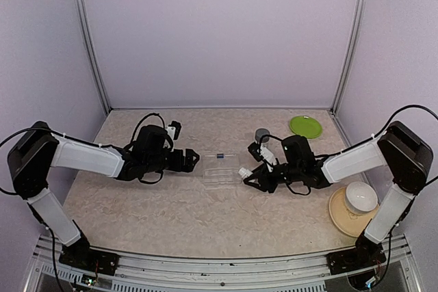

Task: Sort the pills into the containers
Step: Pour the pill into the compartment of the pill container.

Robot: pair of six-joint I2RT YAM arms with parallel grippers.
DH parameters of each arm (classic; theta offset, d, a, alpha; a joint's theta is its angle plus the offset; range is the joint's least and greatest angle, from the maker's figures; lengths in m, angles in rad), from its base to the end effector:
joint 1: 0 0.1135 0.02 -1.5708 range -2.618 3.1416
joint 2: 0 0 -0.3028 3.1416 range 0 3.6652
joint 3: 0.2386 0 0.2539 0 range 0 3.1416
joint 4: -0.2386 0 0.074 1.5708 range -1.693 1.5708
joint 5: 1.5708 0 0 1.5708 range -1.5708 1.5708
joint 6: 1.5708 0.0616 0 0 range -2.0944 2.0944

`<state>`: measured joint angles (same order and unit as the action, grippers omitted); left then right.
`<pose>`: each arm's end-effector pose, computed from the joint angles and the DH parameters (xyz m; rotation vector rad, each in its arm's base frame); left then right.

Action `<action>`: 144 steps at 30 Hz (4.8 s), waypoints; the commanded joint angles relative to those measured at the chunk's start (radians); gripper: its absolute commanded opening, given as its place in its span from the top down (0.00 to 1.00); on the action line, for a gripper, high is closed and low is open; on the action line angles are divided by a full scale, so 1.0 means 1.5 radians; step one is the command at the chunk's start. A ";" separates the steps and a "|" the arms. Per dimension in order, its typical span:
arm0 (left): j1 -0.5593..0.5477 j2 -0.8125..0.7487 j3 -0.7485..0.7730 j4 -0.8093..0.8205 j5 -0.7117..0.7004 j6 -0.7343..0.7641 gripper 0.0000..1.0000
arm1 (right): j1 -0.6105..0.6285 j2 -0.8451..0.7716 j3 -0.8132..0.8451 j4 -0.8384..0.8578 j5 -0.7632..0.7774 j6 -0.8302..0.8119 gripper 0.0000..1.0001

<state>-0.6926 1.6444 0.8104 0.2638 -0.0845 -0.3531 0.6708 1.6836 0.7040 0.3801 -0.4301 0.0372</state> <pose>0.2853 -0.2300 0.2000 0.3192 2.1607 -0.5161 0.2572 0.2369 0.1696 -0.9368 2.0342 0.8629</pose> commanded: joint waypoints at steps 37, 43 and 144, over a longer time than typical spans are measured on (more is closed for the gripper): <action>-0.005 0.052 -0.050 0.139 0.075 0.012 0.01 | -0.011 0.081 0.141 -0.207 0.036 -0.023 0.82; -0.005 0.053 -0.050 0.140 0.075 0.013 0.01 | -0.011 0.083 0.160 -0.242 0.039 -0.022 0.82; -0.005 0.051 -0.048 0.134 0.075 0.014 0.01 | 0.042 0.137 0.346 -0.559 0.112 -0.062 0.80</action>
<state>-0.6960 1.7103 0.7292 0.4480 0.0219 -0.3359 0.7200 1.8706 1.1969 -0.4263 -0.2691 -0.0444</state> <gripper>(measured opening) 0.987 0.335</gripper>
